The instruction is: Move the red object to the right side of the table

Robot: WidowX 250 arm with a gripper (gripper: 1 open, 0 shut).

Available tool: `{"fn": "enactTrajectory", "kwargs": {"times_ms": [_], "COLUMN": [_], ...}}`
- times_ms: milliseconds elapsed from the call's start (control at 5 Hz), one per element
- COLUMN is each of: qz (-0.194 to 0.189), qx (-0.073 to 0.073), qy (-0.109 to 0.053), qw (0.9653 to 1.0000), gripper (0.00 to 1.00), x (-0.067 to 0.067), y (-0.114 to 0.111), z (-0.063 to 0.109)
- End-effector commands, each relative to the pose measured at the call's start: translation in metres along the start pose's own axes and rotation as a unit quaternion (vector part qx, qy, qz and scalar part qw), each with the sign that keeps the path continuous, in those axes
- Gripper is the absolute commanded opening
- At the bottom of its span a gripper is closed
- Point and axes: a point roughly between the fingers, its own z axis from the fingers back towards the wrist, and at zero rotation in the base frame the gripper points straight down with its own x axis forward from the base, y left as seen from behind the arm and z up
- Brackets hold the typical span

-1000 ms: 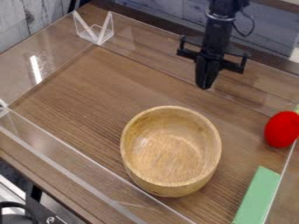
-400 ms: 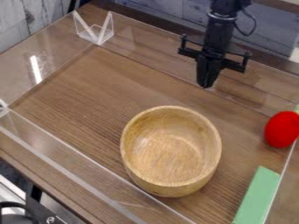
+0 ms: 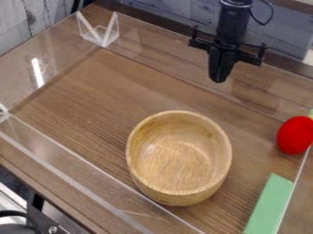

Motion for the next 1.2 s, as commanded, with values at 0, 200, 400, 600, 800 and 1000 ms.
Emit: {"fn": "enactTrajectory", "kwargs": {"times_ms": [0, 200, 400, 600, 800, 1000], "qz": [-0.013, 0.002, -0.026, -0.056, -0.051, -0.05], "qx": [-0.006, -0.006, -0.002, 0.003, 0.008, 0.011], "qy": [-0.05, -0.048, -0.05, -0.054, -0.055, -0.044], "qw": [0.9986, 0.9988, 0.9984, 0.997, 0.9971, 0.9977], "gripper": [0.0, 1.0, 1.0, 1.0, 1.0, 1.0], "x": [-0.003, -0.003, -0.011, -0.018, -0.019, -0.021], "y": [-0.001, 0.005, 0.01, 0.014, 0.017, 0.014], "z": [0.037, 0.041, 0.029, 0.019, 0.025, 0.026]}}
